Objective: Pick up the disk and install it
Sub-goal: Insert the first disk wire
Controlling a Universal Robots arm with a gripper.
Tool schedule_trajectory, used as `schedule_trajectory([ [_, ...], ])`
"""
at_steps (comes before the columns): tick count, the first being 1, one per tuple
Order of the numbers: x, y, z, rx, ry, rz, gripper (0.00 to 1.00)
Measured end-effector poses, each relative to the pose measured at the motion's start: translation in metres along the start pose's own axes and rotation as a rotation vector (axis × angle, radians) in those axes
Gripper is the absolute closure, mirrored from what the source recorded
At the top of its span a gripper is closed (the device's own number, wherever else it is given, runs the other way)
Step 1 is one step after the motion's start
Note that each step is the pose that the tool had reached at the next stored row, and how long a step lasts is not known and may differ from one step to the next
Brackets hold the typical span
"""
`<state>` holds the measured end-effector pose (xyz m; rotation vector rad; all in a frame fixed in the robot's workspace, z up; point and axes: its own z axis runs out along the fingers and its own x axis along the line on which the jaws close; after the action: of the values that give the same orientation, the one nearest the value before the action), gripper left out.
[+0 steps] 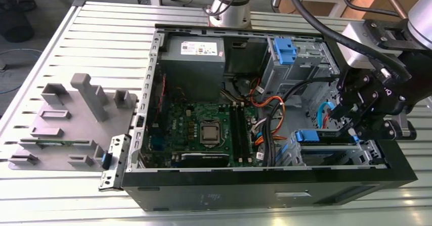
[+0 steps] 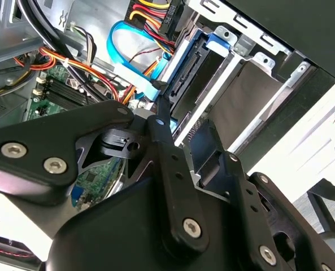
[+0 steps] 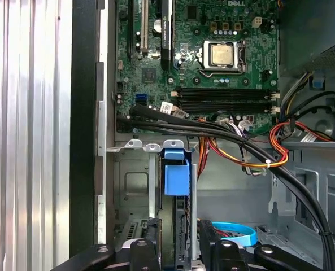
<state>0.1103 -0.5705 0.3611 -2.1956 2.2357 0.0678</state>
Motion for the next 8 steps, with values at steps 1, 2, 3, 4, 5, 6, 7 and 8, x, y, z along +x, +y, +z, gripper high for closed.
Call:
schedule_trajectory([
  [1, 0.0, 0.0, 0.0003, 0.0, 0.0001, 0.0, 0.58],
  [2, 0.0, 0.0, 0.0004, 0.0, 0.0, 0.0, 0.58],
  [3, 0.0, 0.0, 0.0004, 0.0, 0.0, 0.0, 0.58],
  [4, 0.0, 0.0, 0.0004, 0.0, 0.0, 0.0, 0.58],
  [5, 0.0, 0.0, 0.0004, 0.0, 0.0, 0.0, 0.58],
  [6, 0.0, 0.0, 0.0005, 0.0, 0.0001, 0.0, 0.58],
  [7, 0.0, 0.0, 0.0007, 0.0, 0.0, 0.0, 0.58],
  [8, 0.0, 0.0, 0.0007, 0.0, 0.0, 0.0, 0.58],
])
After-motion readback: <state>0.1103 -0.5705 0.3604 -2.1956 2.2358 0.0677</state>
